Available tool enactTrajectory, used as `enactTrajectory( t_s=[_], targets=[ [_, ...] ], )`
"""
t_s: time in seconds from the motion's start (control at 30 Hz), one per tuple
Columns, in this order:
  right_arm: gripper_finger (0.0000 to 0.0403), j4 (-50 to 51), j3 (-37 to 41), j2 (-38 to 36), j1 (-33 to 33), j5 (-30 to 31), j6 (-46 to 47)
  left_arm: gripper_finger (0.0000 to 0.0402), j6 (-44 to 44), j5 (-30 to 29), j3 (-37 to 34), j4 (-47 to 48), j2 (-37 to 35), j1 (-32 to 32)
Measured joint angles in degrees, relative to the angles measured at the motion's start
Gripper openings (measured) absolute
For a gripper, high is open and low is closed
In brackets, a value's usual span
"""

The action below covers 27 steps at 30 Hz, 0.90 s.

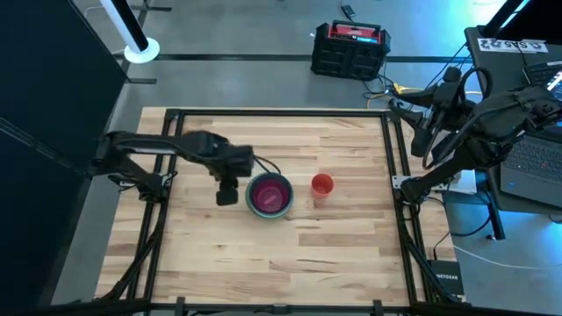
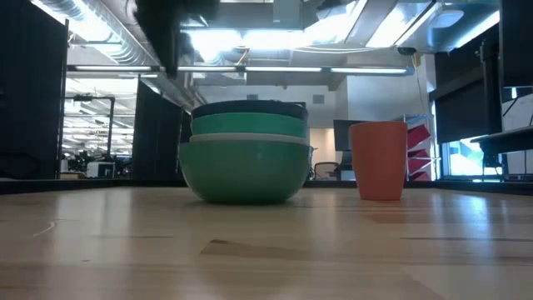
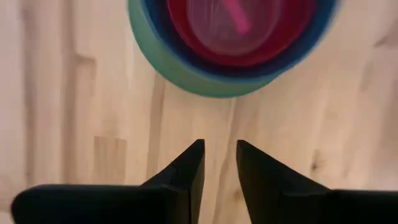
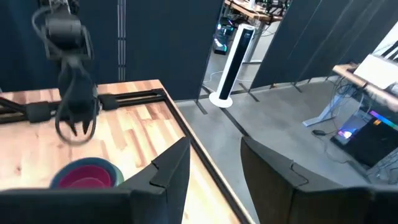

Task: Nest bowls inside each other
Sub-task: Return to Home Position

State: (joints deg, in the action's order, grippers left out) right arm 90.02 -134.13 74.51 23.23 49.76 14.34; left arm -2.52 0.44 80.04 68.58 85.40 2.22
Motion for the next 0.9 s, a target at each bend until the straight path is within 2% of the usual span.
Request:
enactTrajectory(
  t_s=[0.13,0.27,0.33,0.47,0.67,0.9],
  targets=[
    [0.0131,0.0,0.0,0.0,0.0,-0.5,1.9,0.0008,-0.6,-0.2,5.0,3.0,-4.7,-0.6],
    [0.012,-0.1,0.0,0.6,0.0,-0.7,3.9,0.0001,1.2,-0.3,5.9,2.6,-11.7,1.8],
    [0.0097,-0.2,0.0,1.0,0.0,-1.3,5.2,0.0,2.2,-0.3,5.9,2.8,-15.7,3.4],
    [0.0019,-2.6,0.0,1.9,0.0,-2.2,6.3,0.0,4.9,-0.2,5.9,2.9,-24.4,6.0],
    [0.0003,-13.5,0.0,5.2,0.0,-6.6,4.1,0.0,8.4,0.3,5.9,2.8,-35.8,8.7],
    [0.0001,-29.9,0.0,11.4,0.0,-13.2,-4.4,0.0,5.7,4.0,5.9,2.7,-40.7,8.8]
  ],
)
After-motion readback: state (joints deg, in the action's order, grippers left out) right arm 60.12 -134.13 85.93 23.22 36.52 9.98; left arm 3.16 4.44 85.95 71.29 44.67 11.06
